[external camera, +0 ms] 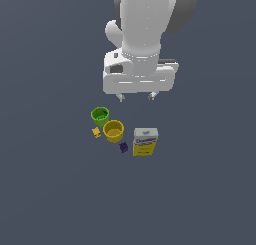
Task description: Pick up a designated object from a clutter of objects.
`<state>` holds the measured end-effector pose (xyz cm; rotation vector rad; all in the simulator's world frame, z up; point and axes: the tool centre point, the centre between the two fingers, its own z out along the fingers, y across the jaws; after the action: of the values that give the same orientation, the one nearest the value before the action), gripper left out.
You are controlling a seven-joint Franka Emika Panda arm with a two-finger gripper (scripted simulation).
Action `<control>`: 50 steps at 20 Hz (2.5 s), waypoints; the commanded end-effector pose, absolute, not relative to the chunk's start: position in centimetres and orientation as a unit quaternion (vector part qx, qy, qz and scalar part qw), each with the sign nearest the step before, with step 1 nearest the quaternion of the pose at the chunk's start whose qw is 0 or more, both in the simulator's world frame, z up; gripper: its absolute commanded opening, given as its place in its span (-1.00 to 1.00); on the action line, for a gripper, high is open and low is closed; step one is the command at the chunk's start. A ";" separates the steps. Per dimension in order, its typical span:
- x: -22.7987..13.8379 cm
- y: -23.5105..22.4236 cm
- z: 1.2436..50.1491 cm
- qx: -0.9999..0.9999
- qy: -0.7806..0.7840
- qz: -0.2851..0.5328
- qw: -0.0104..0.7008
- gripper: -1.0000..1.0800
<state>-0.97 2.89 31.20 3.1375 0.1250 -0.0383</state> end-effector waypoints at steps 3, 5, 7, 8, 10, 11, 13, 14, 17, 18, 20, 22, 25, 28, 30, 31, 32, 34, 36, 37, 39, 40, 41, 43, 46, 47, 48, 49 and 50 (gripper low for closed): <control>-1.0 2.8 31.2 0.999 0.041 -0.012 0.001 0.92; -0.9 2.5 31.2 0.999 0.044 -0.013 0.003 0.92; -0.9 2.1 31.2 0.999 0.048 -0.014 0.007 0.92; -0.8 1.9 31.3 0.999 0.050 -0.014 0.008 0.92; -0.8 1.5 31.3 0.998 0.053 -0.015 0.011 0.92; -0.8 1.4 31.3 0.998 0.053 -0.015 0.012 0.92; -0.8 1.3 31.3 0.998 0.053 -0.015 0.012 0.92; -0.8 1.4 31.3 0.998 0.053 -0.015 0.012 0.92; -0.8 1.5 31.3 0.998 0.056 -0.015 0.012 0.92; -0.8 1.5 31.2 0.998 0.059 -0.015 0.012 0.92; -0.7 1.5 31.1 0.998 0.066 -0.015 0.012 0.92; -0.6 1.6 31.0 0.997 0.076 -0.015 0.012 0.92; -0.5 1.7 30.7 0.995 0.095 -0.015 0.012 0.92; -0.3 1.9 30.4 0.993 0.120 -0.015 0.012 0.92; -0.1 2.0 30.1 0.990 0.140 -0.014 0.011 0.92; 0.0 2.1 30.0 0.988 0.151 -0.014 0.011 0.92; 0.1 2.1 29.8 0.987 0.162 -0.014 0.011 0.92; 0.3 2.3 29.4 0.982 0.187 -0.014 0.011 0.92; 0.5 2.5 29.1 0.977 0.214 -0.014 0.011 0.92; 0.6 2.6 28.9 0.974 0.227 -0.014 0.011 0.92; 0.8 2.8 28.5 0.967 0.254 -0.013 0.010 0.92; 0.9 2.9 28.3 0.964 0.267 -0.013 0.010 0.92; 0.9 3.0 28.1 0.960 0.280 -0.013 0.010 0.92; 1.1 3.2 27.7 0.952 0.306 -0.013 0.010 0.92; 1.4 3.5 27.1 0.939 0.345 -0.012 0.009 0.92; 1.5 3.6 26.9 0.934 0.358 -0.012 0.009 0.92; 1.6 3.7 26.7 0.929 0.370 -0.012 0.008 0.92; 1.7 3.8 26.5 0.924 0.383 -0.012 0.008 0.92; 1.8 3.9 26.3 0.918 0.396 -0.012 0.008 0.92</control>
<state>1.63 3.72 26.61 2.8955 1.1746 -0.0374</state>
